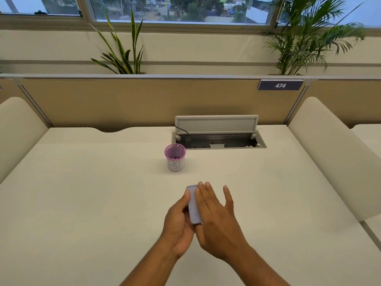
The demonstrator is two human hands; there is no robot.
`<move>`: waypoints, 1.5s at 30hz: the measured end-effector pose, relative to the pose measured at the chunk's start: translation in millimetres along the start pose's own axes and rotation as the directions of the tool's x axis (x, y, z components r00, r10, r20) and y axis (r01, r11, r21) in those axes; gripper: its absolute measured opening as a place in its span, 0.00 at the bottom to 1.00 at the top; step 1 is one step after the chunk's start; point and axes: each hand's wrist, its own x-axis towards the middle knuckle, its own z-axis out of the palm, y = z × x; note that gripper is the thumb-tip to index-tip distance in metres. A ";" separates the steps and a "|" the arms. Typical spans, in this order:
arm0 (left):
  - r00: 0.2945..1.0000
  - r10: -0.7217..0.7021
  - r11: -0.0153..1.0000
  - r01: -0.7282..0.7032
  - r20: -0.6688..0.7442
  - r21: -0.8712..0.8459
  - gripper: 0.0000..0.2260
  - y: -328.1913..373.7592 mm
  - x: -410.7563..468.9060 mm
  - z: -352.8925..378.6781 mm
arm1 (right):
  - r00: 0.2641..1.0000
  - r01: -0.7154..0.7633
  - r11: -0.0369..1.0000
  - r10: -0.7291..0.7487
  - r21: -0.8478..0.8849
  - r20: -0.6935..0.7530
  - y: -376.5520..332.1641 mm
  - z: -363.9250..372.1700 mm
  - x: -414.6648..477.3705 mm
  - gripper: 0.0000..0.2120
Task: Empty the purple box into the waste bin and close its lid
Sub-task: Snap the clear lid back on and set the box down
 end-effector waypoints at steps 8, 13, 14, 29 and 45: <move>1.000 0.013 1.000 -0.013 -0.027 0.010 0.18 -1.2 2.6 -8.1 | 0.998 0.017 1.000 -0.019 0.016 0.065 -2.5 -11.7 12.7 0.38; 0.997 0.068 0.994 -0.064 -0.039 0.088 0.18 3.1 6.3 -9.8 | 0.999 0.008 0.999 -0.006 0.039 -0.054 0.9 -13.1 10.0 0.24; 0.996 0.079 0.991 -0.074 -0.042 0.107 0.18 4.2 7.4 -9.6 | 0.993 0.002 0.999 0.003 0.040 -0.116 0.5 -12.2 8.1 0.19; 0.999 0.029 1.000 -0.030 0.021 0.010 0.30 -0.5 18.6 2.0 | 0.925 -0.358 0.908 0.376 0.216 -0.049 3.9 -14.5 7.9 0.07; 0.949 0.222 -0.089 -0.211 0.225 0.974 0.27 22.5 63.2 -63.8 | 0.274 -0.639 -0.240 0.817 0.731 0.507 96.9 34.8 -10.4 0.03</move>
